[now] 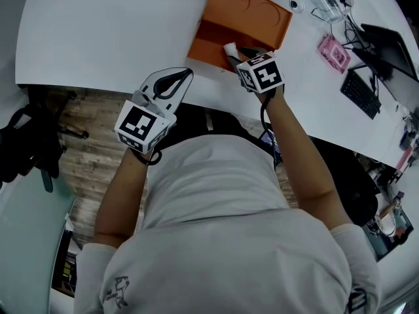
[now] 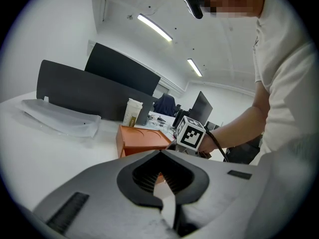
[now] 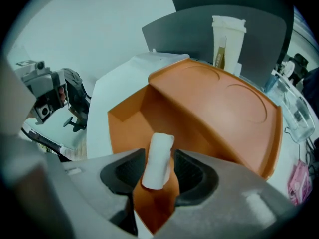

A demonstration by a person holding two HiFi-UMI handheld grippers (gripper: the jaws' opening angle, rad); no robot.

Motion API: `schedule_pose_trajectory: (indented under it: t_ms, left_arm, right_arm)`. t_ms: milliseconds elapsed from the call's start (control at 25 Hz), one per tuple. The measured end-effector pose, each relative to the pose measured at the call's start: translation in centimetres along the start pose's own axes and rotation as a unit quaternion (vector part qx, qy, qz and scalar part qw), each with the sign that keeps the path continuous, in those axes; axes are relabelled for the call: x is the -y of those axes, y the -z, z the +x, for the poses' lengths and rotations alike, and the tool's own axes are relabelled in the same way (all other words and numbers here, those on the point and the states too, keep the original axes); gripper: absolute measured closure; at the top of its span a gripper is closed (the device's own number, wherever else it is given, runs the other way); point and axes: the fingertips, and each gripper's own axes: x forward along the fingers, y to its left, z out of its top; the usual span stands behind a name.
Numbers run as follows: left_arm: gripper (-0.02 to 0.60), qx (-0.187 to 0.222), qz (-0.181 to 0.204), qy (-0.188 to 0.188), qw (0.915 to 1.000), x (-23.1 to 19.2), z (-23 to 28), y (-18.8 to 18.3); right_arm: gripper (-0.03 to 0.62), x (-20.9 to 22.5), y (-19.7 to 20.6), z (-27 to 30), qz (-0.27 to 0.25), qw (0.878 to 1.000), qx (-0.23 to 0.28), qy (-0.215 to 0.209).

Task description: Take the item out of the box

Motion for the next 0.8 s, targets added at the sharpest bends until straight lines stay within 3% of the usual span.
schedule_pose_trajectory:
  t_ms: [360,480,800]
  left_arm:
    - [0.584,0.003,-0.013,-0.009,0.9999,-0.4,-0.5,0.7]
    - [0.584,0.005,-0.015,-0.013,0.9998,-0.4,-0.7,0.7]
    - [0.584,0.009,-0.013,-0.025,0.9996,-0.1,-1.1,0.8]
  right_arm:
    - [0.414,0.2,0.3,1.0,-0.006,0.999,-0.047,0.014]
    - [0.462,-0.2,0.4,1.3,-0.005,0.999,-0.048,0.004]
    - [0.47,-0.2,0.2,0.6,-0.014,0.999,-0.035,0.002]
